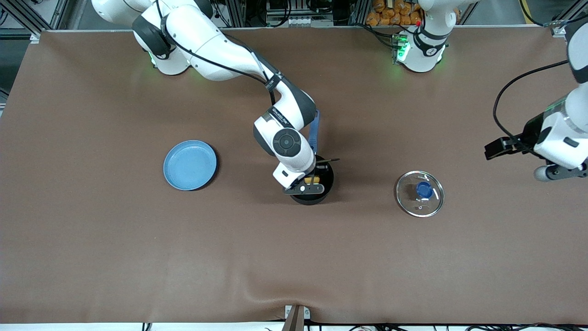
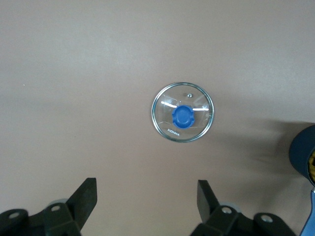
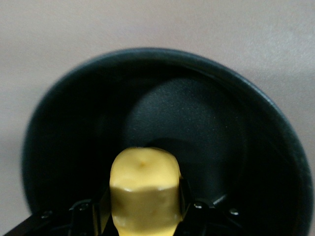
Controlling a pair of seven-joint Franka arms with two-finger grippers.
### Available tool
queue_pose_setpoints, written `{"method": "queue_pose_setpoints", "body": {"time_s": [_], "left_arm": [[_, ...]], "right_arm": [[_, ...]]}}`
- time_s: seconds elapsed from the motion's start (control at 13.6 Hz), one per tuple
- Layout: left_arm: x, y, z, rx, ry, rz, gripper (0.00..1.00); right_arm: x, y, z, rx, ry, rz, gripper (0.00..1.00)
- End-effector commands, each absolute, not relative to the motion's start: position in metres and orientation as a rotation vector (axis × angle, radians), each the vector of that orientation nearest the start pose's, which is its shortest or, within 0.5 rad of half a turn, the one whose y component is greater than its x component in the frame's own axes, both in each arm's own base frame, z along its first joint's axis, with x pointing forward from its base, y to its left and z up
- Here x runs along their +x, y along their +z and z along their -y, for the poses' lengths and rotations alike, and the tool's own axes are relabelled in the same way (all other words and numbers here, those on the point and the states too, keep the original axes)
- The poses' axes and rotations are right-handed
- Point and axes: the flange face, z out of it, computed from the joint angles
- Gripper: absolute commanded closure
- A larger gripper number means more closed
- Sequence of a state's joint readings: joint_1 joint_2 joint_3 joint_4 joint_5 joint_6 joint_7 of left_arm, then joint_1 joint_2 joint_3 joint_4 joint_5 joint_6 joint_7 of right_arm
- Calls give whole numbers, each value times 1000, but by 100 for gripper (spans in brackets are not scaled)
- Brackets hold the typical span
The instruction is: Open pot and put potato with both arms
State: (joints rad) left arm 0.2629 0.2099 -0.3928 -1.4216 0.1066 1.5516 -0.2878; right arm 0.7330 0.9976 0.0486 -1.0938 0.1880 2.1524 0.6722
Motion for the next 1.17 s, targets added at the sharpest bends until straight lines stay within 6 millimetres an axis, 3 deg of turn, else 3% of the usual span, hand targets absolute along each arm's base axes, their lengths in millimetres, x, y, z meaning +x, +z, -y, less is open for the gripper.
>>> {"method": "queue_pose_setpoints", "body": {"time_s": [0.0, 0.15, 0.22, 0.37, 0.44, 0.51, 0.73, 0.88, 1.03, 1.1], "left_arm": [[602, 598, 43, -3109, 80, 232, 10], [598, 610, 40, -3102, 42, 225, 10], [598, 610, 35, -3107, 43, 182, 10], [597, 613, 27, -3127, 43, 133, 10], [596, 614, 16, -3143, 42, 162, 10], [594, 618, 15, -3153, 27, 154, 10], [585, 635, 21, -3157, -25, 115, 10], [580, 642, 24, -3188, -22, 118, 8], [570, 652, 13, -3190, 7, 143, 5], [568, 654, 13, -3189, 2, 126, 5]], "right_arm": [[554, 211, -552, -2967, 105, -55, 100], [555, 210, -551, -2972, 96, -50, 96], [556, 210, -551, -2973, 91, -50, 69], [557, 211, -550, -2980, 79, -40, 37], [562, 212, -545, -2989, 65, -37, 14], [564, 213, -544, -2989, 55, -31, 0], [570, 230, -540, -2974, 44, -60, 0], [578, 256, -536, -2949, 21, -86, 0], [590, 287, -522, -2942, 21, -137, 0], [593, 315, -518, -2936, -2, -135, 0]]}}
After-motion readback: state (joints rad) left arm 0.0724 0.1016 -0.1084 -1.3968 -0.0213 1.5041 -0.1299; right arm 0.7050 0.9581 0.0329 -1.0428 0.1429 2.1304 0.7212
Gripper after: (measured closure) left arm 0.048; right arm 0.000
